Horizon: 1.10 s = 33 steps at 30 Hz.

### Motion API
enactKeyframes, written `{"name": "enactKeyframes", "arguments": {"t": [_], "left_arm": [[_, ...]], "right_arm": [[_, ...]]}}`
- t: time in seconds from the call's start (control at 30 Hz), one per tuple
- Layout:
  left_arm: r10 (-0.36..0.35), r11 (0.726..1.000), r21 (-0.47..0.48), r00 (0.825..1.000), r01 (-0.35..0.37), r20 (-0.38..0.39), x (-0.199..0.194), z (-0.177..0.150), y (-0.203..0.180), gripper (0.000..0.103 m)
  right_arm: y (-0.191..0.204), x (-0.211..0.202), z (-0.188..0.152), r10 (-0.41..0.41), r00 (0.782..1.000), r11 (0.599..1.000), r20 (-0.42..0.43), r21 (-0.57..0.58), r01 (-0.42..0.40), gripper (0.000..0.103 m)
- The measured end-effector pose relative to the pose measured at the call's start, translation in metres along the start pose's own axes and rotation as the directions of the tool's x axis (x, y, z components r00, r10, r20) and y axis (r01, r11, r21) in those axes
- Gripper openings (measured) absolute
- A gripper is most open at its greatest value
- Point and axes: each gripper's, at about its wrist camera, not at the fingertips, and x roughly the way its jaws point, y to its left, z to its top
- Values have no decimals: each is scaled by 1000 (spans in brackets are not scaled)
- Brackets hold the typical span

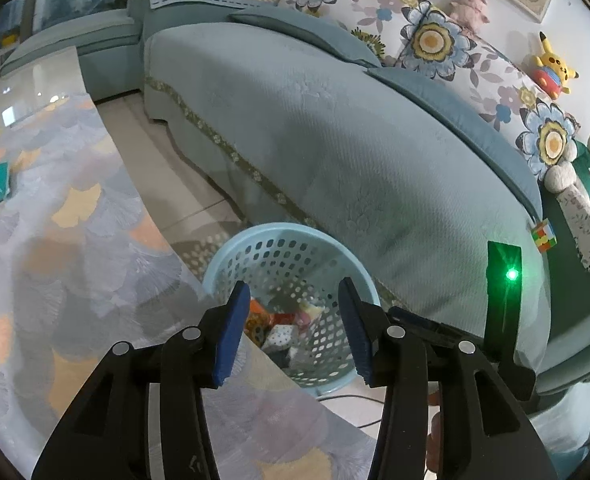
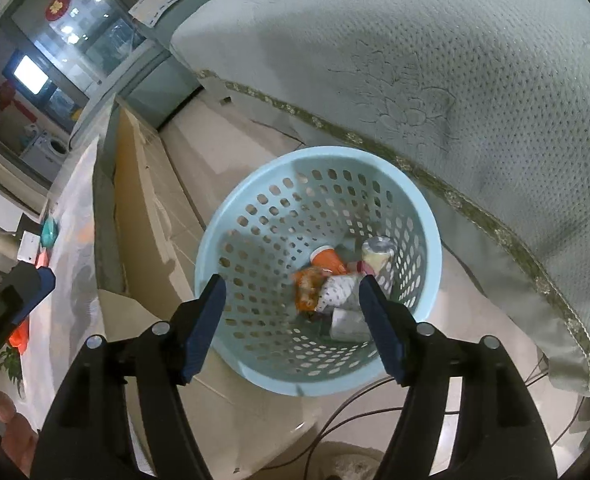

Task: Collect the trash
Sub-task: 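Carry the held items to the blue basket and open both tools, then move both tools back toward the coffee table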

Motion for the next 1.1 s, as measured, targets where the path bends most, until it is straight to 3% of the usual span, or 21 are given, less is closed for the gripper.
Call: {"name": "enactKeyframes", "arguments": {"t": [0.3,0.57,0.7,0.77,0.83,0.9,0.97,1.0,1.03,1.1], "left_arm": [[-19,1000,-16,999,20,27,-13,3,3,45],[-20,997,-72,992,29,126,-57,11,19,45],[26,997,-82,980,-10,195,-90,18,28,45],[80,994,-85,968,-62,237,-114,22,37,51],[179,982,-115,940,-152,289,-144,25,53,72],[268,959,-177,906,-219,328,-170,22,74,82],[360,925,-251,870,-285,338,-198,15,106,82],[432,892,-299,838,-340,334,-213,9,127,82],[474,868,-329,818,-371,328,-221,6,139,82],[595,777,-446,750,-445,289,-244,-9,185,83]], "right_arm": [[22,-6,-3,14,1000,998,17,-64,-13,65],[53,-37,0,28,995,985,100,-172,-10,65],[80,-53,-3,76,987,971,141,-235,-41,65],[101,-60,-6,109,982,957,157,-283,-61,65],[124,-65,-9,143,976,941,167,-329,-81,65],[147,-67,-12,184,969,926,165,-361,-114,65],[176,-65,-17,222,962,906,160,-398,-143,66],[195,-62,-19,245,958,890,148,-426,-162,67],[211,-59,-21,263,955,873,133,-453,-178,67],[239,-54,-24,292,950,844,115,-498,-199,68]]}}
